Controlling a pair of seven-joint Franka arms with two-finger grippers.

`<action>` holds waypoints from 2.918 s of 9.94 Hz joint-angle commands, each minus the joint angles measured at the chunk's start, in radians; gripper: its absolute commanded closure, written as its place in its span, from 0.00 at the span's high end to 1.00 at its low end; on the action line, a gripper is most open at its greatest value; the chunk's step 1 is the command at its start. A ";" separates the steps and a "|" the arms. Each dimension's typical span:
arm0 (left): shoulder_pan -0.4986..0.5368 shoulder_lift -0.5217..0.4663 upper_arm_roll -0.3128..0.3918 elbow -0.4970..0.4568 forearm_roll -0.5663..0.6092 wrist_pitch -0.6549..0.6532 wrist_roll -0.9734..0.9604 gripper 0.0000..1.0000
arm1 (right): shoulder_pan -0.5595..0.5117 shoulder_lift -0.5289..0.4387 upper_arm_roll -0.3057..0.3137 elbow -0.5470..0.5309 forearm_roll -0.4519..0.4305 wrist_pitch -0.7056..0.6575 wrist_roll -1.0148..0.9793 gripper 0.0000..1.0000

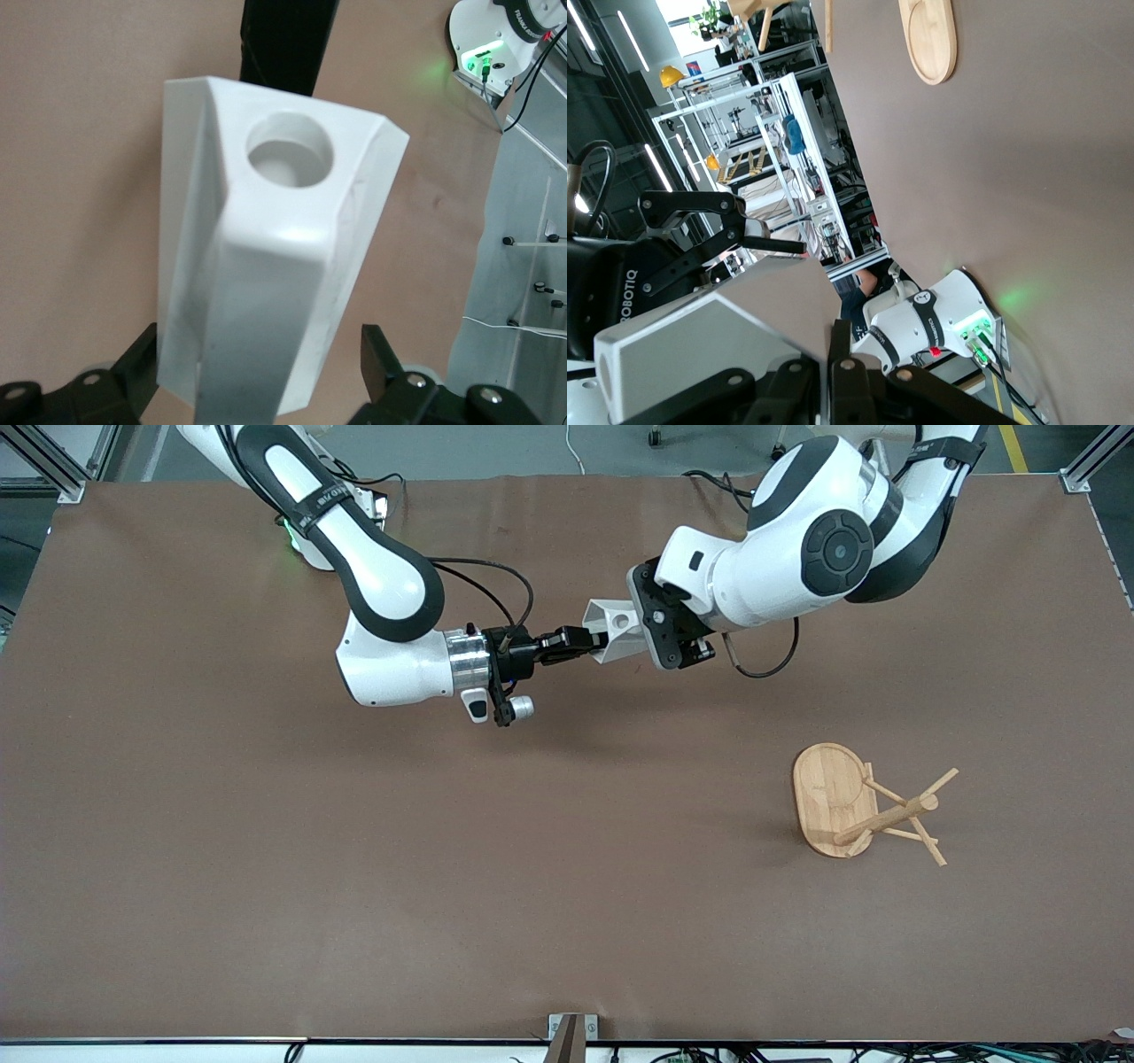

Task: Hang cup on rack
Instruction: 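Open the right gripper and withdraw it while the left gripper holds the cup, then carry the cup with the left gripper onto a rack peg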

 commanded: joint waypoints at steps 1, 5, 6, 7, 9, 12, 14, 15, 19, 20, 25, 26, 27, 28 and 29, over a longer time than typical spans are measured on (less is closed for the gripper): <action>0.002 0.023 -0.015 -0.027 -0.010 0.032 -0.006 0.89 | -0.020 -0.035 0.028 -0.030 0.041 0.014 -0.001 0.01; 0.003 0.020 -0.035 -0.022 -0.010 0.048 -0.035 0.86 | -0.022 -0.036 0.040 -0.030 0.041 0.032 -0.001 0.01; 0.003 0.017 -0.036 -0.022 -0.010 0.048 -0.035 0.85 | -0.022 -0.036 0.040 -0.030 0.041 0.032 -0.001 0.01; 0.003 0.009 -0.037 -0.028 -0.010 0.045 -0.035 0.63 | -0.022 -0.036 0.040 -0.030 0.041 0.032 -0.001 0.01; 0.012 0.006 -0.037 -0.039 -0.007 0.032 -0.035 0.18 | -0.022 -0.036 0.040 -0.030 0.041 0.032 -0.001 0.01; 0.026 -0.002 -0.032 -0.050 0.004 0.007 -0.032 0.08 | -0.024 -0.036 0.040 -0.030 0.041 0.031 -0.001 0.02; 0.043 -0.028 -0.015 -0.070 0.004 0.005 -0.035 0.02 | -0.028 -0.038 0.040 -0.029 0.041 0.031 -0.001 0.99; 0.066 -0.052 -0.010 -0.082 0.004 0.005 -0.041 0.01 | -0.043 -0.038 0.037 -0.029 0.035 0.028 -0.004 1.00; 0.077 -0.091 0.063 -0.151 0.168 0.037 -0.076 0.04 | -0.102 -0.076 -0.071 -0.027 -0.105 0.028 0.011 1.00; 0.080 -0.089 0.091 -0.178 0.198 0.071 -0.137 0.04 | -0.100 -0.113 -0.128 -0.029 -0.227 0.027 0.099 1.00; 0.080 -0.008 0.290 -0.154 0.209 0.192 -0.357 0.02 | -0.116 -0.210 -0.367 -0.012 -1.064 -0.047 0.418 1.00; 0.080 0.015 0.316 -0.133 0.209 0.205 -0.357 0.02 | -0.117 -0.243 -0.424 -0.004 -1.217 -0.055 0.418 1.00; 0.080 0.039 0.330 -0.120 0.209 0.223 -0.357 0.02 | -0.134 -0.277 -0.462 0.005 -1.320 -0.069 0.418 1.00; 0.080 0.058 0.333 -0.126 0.209 0.254 -0.357 0.03 | -0.158 -0.297 -0.495 0.046 -1.342 -0.133 0.415 1.00; 0.080 0.073 0.335 -0.129 0.209 0.271 -0.357 0.03 | -0.166 -0.320 -0.501 0.101 -1.368 -0.208 0.415 1.00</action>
